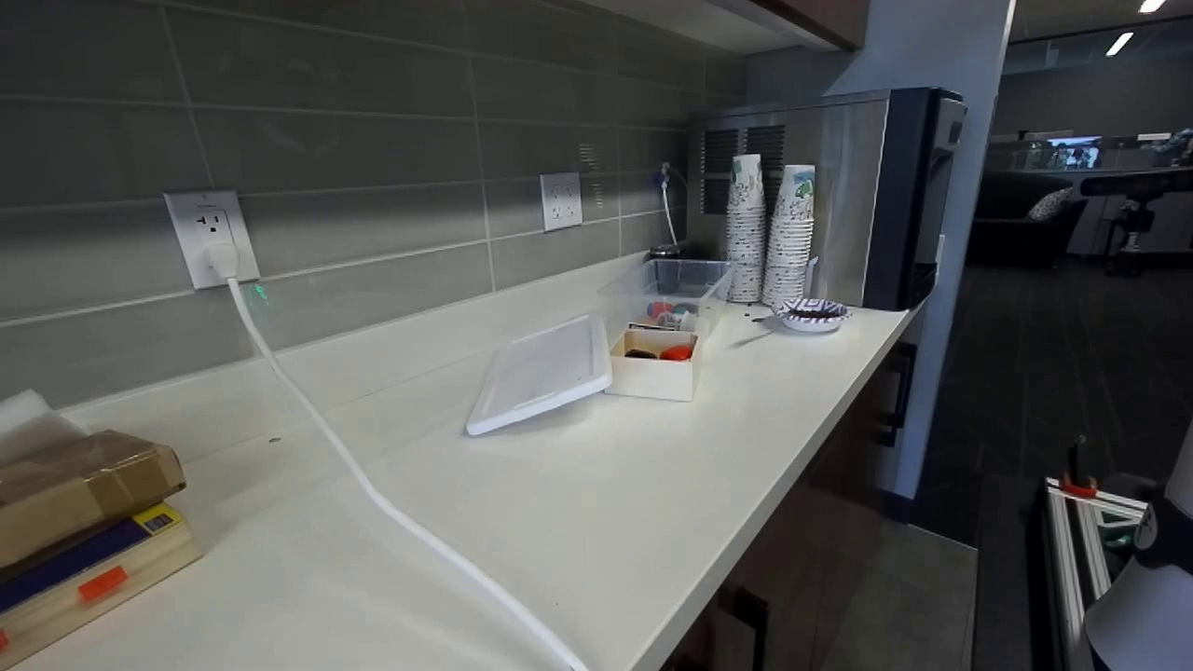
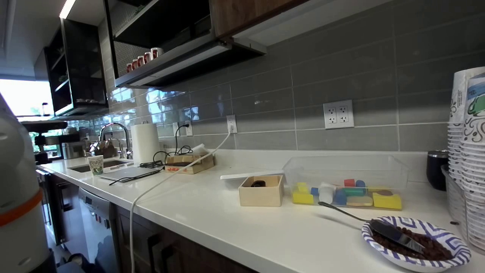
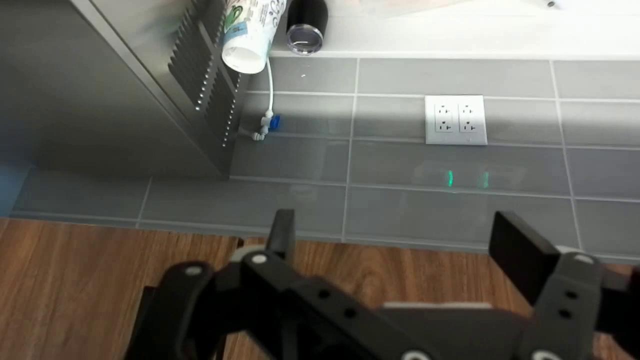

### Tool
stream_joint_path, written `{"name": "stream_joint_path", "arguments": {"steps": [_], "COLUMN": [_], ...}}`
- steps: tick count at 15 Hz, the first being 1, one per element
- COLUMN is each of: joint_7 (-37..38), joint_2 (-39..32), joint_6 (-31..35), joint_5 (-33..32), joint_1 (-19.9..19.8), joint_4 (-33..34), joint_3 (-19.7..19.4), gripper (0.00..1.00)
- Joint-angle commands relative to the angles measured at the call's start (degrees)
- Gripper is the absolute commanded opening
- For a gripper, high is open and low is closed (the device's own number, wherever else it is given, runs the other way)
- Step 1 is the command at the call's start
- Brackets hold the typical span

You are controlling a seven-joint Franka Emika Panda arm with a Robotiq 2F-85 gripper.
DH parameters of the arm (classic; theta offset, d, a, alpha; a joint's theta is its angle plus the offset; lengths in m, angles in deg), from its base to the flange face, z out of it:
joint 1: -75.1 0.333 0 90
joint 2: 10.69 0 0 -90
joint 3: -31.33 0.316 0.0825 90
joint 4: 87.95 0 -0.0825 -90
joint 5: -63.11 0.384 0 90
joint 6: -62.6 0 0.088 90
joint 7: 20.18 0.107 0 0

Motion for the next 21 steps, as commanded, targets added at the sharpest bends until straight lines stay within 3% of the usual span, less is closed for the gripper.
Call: {"name": "stream_joint_path", "arguments": {"steps": [1,5,6,10,15,21], "joint_7": [-4.22,-8.17,-9.42,-13.81,-14.77,-12.29], "joint_2": [-5.72,-10.05,-11.28,-17.03,-24.18,-29.25], "joint_6": [-1.87,-2.13,-2.84,-6.49,-8.77,-7.9], "joint_5": [5.91,13.31,15.08,23.22,33.51,41.63], "joint_1": [1.14,0.47,1.86,1.34,-1.81,-7.44], "joint_4": [7.28,10.96,12.34,17.46,23.58,28.38], "joint_3": [-3.7,-5.27,-7.12,-10.36,-12.74,-12.74], "gripper": [1.0,1.0,1.0,1.0,1.0,1.0]}}
